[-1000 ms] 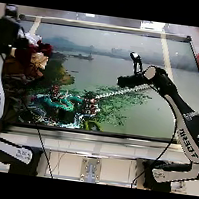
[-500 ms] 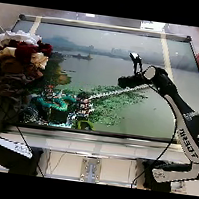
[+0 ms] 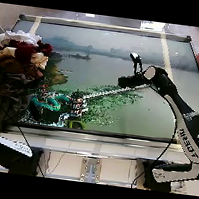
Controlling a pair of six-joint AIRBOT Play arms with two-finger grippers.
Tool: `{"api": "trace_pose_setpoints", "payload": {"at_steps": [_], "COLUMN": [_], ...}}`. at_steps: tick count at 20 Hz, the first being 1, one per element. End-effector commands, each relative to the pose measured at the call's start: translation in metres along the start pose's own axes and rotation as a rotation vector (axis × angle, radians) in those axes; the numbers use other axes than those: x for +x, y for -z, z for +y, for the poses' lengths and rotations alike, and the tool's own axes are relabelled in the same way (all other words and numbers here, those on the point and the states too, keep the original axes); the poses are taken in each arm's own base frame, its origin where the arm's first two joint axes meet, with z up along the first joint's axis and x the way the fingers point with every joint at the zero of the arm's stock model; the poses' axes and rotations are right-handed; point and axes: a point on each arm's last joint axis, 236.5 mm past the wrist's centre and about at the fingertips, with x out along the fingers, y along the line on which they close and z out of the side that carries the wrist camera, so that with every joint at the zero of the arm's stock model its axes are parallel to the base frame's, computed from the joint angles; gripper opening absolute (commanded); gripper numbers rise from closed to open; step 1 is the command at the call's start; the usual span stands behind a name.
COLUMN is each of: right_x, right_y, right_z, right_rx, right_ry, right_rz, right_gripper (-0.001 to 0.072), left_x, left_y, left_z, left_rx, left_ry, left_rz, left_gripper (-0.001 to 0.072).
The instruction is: Fold the shirts.
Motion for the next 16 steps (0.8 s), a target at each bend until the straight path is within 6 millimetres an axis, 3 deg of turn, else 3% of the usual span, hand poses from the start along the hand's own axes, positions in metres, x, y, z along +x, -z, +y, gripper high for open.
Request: {"api": "trace_pose_setpoints", "payload": {"at_steps": [1, 2, 3, 6, 8, 10, 12, 14, 16], "right_x": [0.0, 0.0, 0.0, -0.001, -0.007, -0.024, -0.053, -0.097, -0.147], "right_y": [-0.002, -0.002, -0.002, -0.004, -0.01, -0.025, -0.047, -0.07, -0.089], "right_z": [0.003, 0.003, 0.003, 0.003, 0.003, 0.001, -0.007, -0.019, -0.033], "right_rx": [0.011, 0.015, 0.021, 0.033, 0.02, -0.021, -0.097, -0.183, -0.258], "right_ry": [-0.012, -0.014, -0.014, -0.012, -0.006, 0.025, 0.103, 0.218, 0.352], "right_rz": [-0.008, -0.01, -0.009, -0.014, -0.03, -0.072, -0.128, -0.202, -0.278], "right_gripper": [0.0349, 0.0349, 0.0348, 0.0348, 0.0348, 0.0349, 0.0348, 0.0348, 0.0348], "left_x": [0.023, 0.031, 0.037, 0.026, -0.014, -0.09, -0.188, -0.28, -0.338], "left_y": [-0.002, 0.004, 0.012, 0.026, 0.027, 0.022, 0.034, 0.081, 0.143], "left_z": [-0.016, -0.019, -0.021, -0.054, -0.108, -0.169, -0.22, -0.256, -0.279], "left_rx": [-0.012, 0.01, 0.032, 0.101, 0.138, 0.154, 0.252, 0.412, 0.576], "left_ry": [0.068, 0.077, 0.085, 0.231, 0.473, 0.781, 1.078, 1.286, 1.376], "left_rz": [-0.01, 0.017, 0.048, 0.105, 0.103, 0.058, 0.011, 0.016, 0.06], "left_gripper": [0.0594, 0.0272, 0.0026, 0.0008, 0.0007, 0.0007, 0.0007, 0.0007, 0.0007]}}
